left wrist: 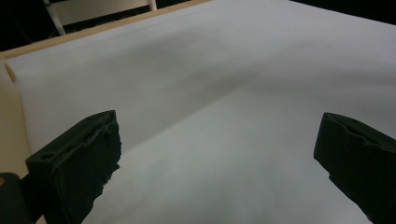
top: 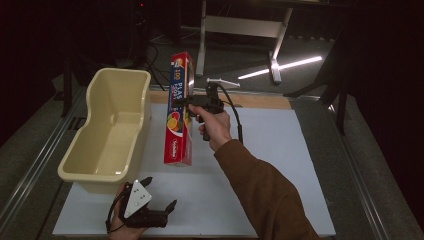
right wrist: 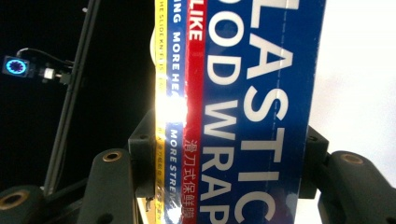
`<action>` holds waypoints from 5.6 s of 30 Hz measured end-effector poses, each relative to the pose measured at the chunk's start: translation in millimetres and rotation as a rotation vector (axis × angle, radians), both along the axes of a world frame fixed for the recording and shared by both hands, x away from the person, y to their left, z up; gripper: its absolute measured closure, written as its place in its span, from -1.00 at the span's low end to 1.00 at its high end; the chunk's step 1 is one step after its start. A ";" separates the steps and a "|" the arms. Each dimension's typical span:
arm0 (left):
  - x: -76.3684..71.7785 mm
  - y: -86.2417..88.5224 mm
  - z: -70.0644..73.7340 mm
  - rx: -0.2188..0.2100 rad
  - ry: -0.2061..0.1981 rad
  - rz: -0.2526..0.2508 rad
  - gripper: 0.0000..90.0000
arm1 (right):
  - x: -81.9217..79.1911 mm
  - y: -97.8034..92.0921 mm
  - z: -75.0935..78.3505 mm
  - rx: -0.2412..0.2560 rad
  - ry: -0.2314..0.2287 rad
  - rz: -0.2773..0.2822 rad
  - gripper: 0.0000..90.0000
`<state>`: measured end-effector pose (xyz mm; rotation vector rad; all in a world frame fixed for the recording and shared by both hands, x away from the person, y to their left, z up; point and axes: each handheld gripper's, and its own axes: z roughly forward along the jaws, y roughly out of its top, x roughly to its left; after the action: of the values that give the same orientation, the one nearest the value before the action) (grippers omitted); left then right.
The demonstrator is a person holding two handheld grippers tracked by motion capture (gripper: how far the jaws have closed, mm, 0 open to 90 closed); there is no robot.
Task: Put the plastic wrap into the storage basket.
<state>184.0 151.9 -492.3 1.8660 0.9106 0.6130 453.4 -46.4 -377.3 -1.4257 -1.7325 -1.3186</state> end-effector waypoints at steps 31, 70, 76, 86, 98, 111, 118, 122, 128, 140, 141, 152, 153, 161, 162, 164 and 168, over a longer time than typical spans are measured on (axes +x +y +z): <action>-7.9 -7.8 0.5 0.012 -0.018 -0.025 -0.98 | -5.7 74.9 -4.0 0.104 0.081 0.022 -0.07; -10.6 -4.6 2.9 -0.012 -0.034 -0.027 -0.98 | -24.1 133.6 -17.3 0.115 0.128 0.032 -0.08; -10.8 -3.7 3.3 -0.016 -0.037 -0.023 -0.98 | -24.0 139.6 -20.5 0.117 0.127 0.001 -0.09; -11.3 -2.5 3.6 -0.022 -0.037 -0.020 -0.98 | -24.5 149.0 -23.4 0.092 0.133 -0.008 -0.10; -11.6 -2.4 3.7 -0.025 -0.036 -0.022 -0.98 | -23.8 153.2 -29.0 0.057 0.167 -0.031 -0.11; -11.3 -2.0 3.6 -0.025 -0.035 -0.020 -0.98 | -22.0 154.6 -29.0 -0.003 0.178 -0.026 -0.21; -11.1 -2.7 3.3 -0.022 -0.030 -0.019 -0.98 | -19.3 144.6 -17.5 0.013 0.141 -0.020 -0.10; -11.1 -3.0 3.2 -0.018 -0.033 -0.019 -0.98 | -19.2 140.2 -13.9 -0.010 0.127 0.018 -0.07; -10.7 -1.9 3.2 -0.019 -0.031 -0.014 -0.98 | -18.3 130.4 -12.6 -0.071 0.047 0.083 -0.06; -9.1 -1.7 2.9 -0.016 -0.029 -0.005 -0.98 | -42.4 78.5 -1.2 -0.374 -0.380 0.187 -0.09; -8.6 -1.7 2.6 -0.015 -0.027 -0.006 -0.98 | -45.8 71.5 -1.7 -0.388 -0.410 0.195 -0.09; -6.1 -2.3 1.1 -0.008 -0.020 -0.002 -0.98 | -84.4 -15.6 -27.9 -0.609 -0.643 0.170 -0.10; -6.1 -2.3 1.1 -0.008 -0.020 -0.002 -0.98 | -86.9 -24.3 -30.9 -0.629 -0.653 0.160 -0.10; -4.0 -3.8 -0.1 0.001 -0.010 -0.002 -0.98 | -105.5 -95.2 -65.3 -0.741 -0.675 0.088 -0.13; -3.9 -3.6 -0.2 -0.001 -0.010 -0.001 -0.98 | -108.6 -103.7 -70.8 -0.756 -0.673 0.084 -0.14; -3.7 -3.1 -0.1 -0.002 -0.008 0.002 -0.98 | -115.9 -123.0 -83.2 -0.786 -0.670 0.072 -0.14; -3.2 -3.9 -0.5 -0.005 -0.006 0.003 -0.98 | -129.6 -153.3 -100.5 -0.803 -0.654 0.050 -0.16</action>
<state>180.8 148.1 -492.8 1.8582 0.9108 0.6174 323.8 -199.8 -477.8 -1.3778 -2.9501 -1.1808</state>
